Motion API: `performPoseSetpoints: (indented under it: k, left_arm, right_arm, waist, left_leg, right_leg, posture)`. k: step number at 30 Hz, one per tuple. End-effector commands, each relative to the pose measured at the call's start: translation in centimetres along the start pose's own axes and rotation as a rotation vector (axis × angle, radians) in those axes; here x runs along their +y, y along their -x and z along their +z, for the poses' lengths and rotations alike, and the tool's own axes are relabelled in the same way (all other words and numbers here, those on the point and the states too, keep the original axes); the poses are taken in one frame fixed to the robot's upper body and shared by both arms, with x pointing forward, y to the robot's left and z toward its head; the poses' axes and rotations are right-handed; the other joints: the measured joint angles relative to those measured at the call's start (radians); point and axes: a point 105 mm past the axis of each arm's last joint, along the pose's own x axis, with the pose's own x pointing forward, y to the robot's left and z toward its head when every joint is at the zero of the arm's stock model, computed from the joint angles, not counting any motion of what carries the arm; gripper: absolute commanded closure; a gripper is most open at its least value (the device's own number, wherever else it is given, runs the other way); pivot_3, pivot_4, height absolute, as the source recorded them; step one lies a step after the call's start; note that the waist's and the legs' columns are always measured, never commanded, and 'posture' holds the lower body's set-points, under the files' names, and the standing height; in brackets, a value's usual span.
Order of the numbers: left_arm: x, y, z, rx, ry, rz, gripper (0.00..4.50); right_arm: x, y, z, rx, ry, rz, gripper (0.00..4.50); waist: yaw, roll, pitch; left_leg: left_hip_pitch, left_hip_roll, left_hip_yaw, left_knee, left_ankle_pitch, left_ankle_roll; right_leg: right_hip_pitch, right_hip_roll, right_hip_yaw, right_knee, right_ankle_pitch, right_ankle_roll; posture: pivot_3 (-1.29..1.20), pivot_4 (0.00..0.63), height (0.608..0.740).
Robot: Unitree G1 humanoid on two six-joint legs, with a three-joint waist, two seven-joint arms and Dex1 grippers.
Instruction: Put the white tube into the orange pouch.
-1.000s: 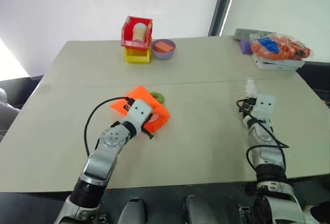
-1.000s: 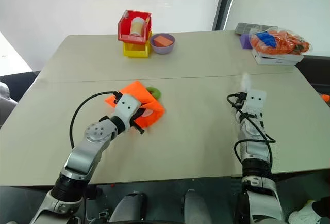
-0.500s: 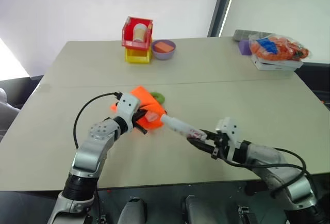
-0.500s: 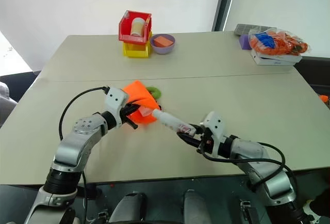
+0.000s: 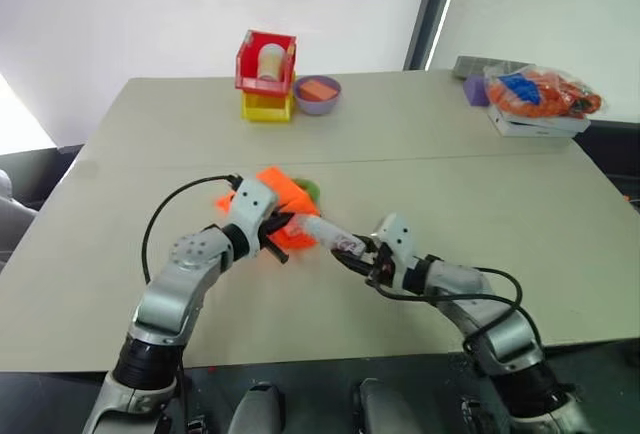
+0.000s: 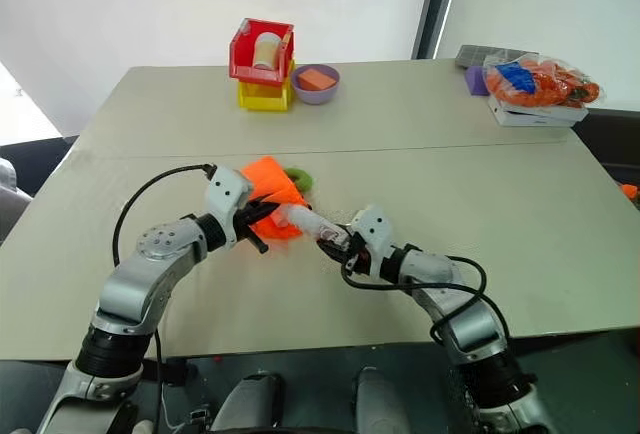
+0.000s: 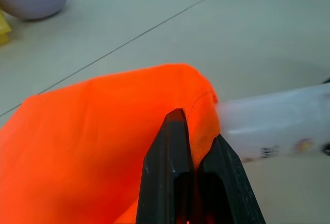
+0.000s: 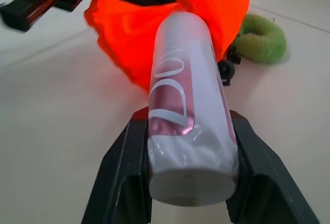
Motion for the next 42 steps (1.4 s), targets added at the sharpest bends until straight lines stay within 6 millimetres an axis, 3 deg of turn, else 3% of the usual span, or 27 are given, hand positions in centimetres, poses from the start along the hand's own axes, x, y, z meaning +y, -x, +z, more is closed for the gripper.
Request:
performPoseSetpoints:
  k: [1, 6, 13, 17, 20, 24, 36, 42]
  left_arm:
    - [-1.0, 0.3, 1.4, -0.038, -0.041, -0.038, 4.50]
    - [-1.9, 0.4, 1.1, -0.025, -0.043, -0.074, 4.50]
    - [-2.7, 0.8, 1.2, -0.031, -0.036, -0.111, 4.50]
    - [-2.6, 1.1, 1.1, -0.025, -0.033, -0.107, 4.50]
    - [-2.2, 1.7, 0.5, -0.009, -0.027, -0.088, 4.50]
    - [-0.6, 2.7, -0.4, 0.020, -0.024, -0.035, 4.50]
    - [2.8, 5.2, -1.7, 0.065, -0.029, 0.017, 4.50]
    - [3.8, 7.7, -3.1, 0.132, -0.039, -0.021, 4.50]
  right_arm:
    - [0.2, -1.3, 1.8, -0.062, 0.064, 0.009, 3.31]
    - [0.1, -3.9, 3.1, -0.089, 0.093, 0.000, 3.31]
    - [-1.8, -7.7, 3.8, -0.035, 0.123, -0.132, 3.31]
    - [-1.7, -8.1, 4.1, -0.048, 0.106, -0.119, 3.31]
    - [-0.9, -7.5, 4.2, -0.058, 0.080, -0.070, 2.05]
    - [0.1, -5.2, 3.9, -0.062, 0.138, -0.017, 0.18]
    - [1.9, 1.3, 3.4, -0.017, 0.100, 0.166, 0.18]
    - [-2.2, 0.9, 3.8, -0.032, 0.017, -0.027, 0.18]
  waist:
    - [0.000, 0.000, 0.000]
    - [0.000, 0.000, 0.000]
    - [-0.003, 0.000, 0.000]
    - [0.001, 0.000, 0.000]
    - [0.000, 0.000, 0.000]
    - [0.000, 0.001, 0.000]
    - [-0.001, 0.000, 0.000]
    - [-0.006, 0.000, 0.000]
  left_leg:
    - [0.000, 0.000, 0.000, 0.000, 0.000, 0.000]
    - [0.000, 0.000, 0.000, 0.000, 0.000, 0.000]
    - [0.000, 0.000, 0.000, 0.000, 0.000, 0.000]
    - [0.000, 0.000, -0.001, 0.000, 0.000, 0.000]
    - [0.000, 0.000, -0.001, 0.000, 0.000, 0.000]
    - [0.000, 0.000, -0.001, -0.001, 0.000, 0.000]
    - [0.000, 0.001, -0.001, 0.000, 0.000, 0.000]
    - [0.000, 0.001, 0.000, -0.001, 0.000, 0.000]
  right_leg:
    - [0.000, 0.000, 0.000, 0.000, 0.000, 0.000]
    - [0.000, 0.000, 0.000, 0.000, 0.001, -0.001]
    - [-0.001, 0.000, 0.000, 0.002, 0.001, -0.001]
    - [-0.001, 0.000, 0.000, 0.002, 0.001, -0.001]
    - [0.000, 0.000, 0.000, 0.002, 0.000, 0.000]
    - [-0.001, 0.000, 0.000, 0.002, 0.000, 0.000]
    - [-0.001, 0.000, 0.000, 0.001, -0.001, 0.000]
    - [-0.003, 0.000, 0.000, 0.002, 0.000, -0.001]
  posture:
    - [0.00, 0.150, 0.740]
    - [0.00, 0.150, 0.740]
    - [0.00, 0.150, 0.740]
    - [0.00, 0.150, 0.740]
    - [0.00, 0.150, 0.740]
    - [0.00, 0.150, 0.740]
    - [0.00, 0.150, 0.740]
    - [0.00, 0.150, 0.740]
